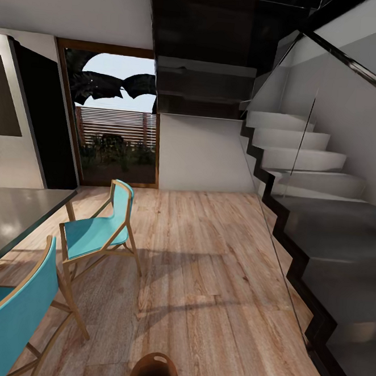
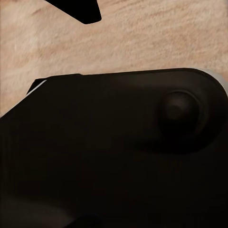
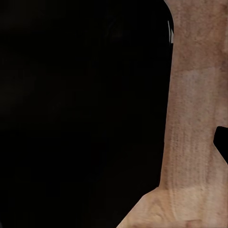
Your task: Put the three can of soda from the living room inside the tash can in the kitchen.
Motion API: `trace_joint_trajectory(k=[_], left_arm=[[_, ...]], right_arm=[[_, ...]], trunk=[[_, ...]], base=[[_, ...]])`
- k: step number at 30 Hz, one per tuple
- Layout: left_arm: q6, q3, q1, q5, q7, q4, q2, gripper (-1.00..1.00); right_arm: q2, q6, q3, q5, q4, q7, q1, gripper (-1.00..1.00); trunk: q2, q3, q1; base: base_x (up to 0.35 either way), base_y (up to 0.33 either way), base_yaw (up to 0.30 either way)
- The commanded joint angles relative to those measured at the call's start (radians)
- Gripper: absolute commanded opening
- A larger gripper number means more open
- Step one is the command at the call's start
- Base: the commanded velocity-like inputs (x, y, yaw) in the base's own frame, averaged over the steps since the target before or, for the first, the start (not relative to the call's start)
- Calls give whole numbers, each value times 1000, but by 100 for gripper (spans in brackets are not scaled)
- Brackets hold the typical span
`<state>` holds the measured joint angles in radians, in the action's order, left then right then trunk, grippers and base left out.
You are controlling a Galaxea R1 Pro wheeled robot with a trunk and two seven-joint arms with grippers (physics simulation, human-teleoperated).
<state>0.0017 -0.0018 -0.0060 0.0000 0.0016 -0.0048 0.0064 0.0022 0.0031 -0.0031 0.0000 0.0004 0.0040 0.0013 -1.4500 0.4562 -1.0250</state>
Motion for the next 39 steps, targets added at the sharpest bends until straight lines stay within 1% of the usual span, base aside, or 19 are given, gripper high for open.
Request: trace_joint_trajectory(k=[1,39], left_arm=[[0,0,0,0,0,0,0,100],[1,0,4,0,0,2,-2,100]], right_arm=[[0,0,0,0,0,0,0,100],[-2,0,2,0,0,0,0,100]], trunk=[[0,0,0],[0,0,0]], base=[[0,0,0],[0,0,0]])
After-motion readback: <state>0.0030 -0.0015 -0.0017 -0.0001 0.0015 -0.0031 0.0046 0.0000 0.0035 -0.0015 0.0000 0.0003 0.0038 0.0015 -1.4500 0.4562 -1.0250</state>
